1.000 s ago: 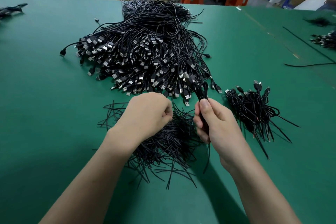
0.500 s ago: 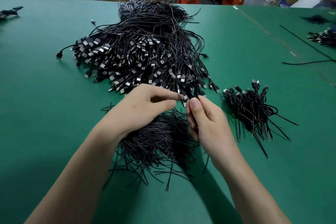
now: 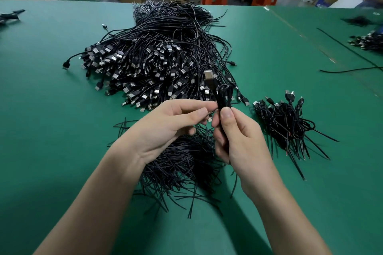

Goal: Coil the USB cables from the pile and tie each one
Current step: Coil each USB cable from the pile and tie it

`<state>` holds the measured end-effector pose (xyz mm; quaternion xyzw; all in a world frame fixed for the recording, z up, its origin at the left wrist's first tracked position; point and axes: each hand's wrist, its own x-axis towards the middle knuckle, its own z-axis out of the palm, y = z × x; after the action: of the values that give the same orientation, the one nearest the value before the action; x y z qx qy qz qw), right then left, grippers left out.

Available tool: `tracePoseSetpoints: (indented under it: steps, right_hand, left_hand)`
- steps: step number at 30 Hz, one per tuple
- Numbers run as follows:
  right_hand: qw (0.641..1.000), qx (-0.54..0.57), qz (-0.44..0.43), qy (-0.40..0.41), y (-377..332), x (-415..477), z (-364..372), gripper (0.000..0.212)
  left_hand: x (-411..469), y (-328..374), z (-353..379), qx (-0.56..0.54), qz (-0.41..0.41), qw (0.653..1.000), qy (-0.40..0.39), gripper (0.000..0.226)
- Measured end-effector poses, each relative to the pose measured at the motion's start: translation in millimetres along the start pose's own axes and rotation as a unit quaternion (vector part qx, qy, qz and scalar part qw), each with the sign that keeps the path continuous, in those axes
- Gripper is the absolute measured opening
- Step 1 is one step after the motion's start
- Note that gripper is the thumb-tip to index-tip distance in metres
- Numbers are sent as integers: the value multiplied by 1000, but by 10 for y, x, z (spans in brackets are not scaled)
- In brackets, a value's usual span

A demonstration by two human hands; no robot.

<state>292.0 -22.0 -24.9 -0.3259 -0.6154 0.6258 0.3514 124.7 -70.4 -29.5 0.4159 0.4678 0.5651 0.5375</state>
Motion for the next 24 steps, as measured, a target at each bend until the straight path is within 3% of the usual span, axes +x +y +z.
tracePoseSetpoints:
  steps: [2,10,18,24]
  right_hand:
    - [999,33,14,-27,-57,-26,16,38]
    - [996,45,28,-77,-128,-68,20,36]
    - [987,-1,73,-142,-79,-17,-176,37]
    - [957,51,163,-236,-58,22,-303,41]
  left_hand:
    - [13,-17,4,-12,8,1000,7,28]
    - [46,-83,79,-11,25,998,54,5]
    - [36,-143,107,-24,7,999,-28,12]
    - [57,-223,125,-54,4,997,-63,15]
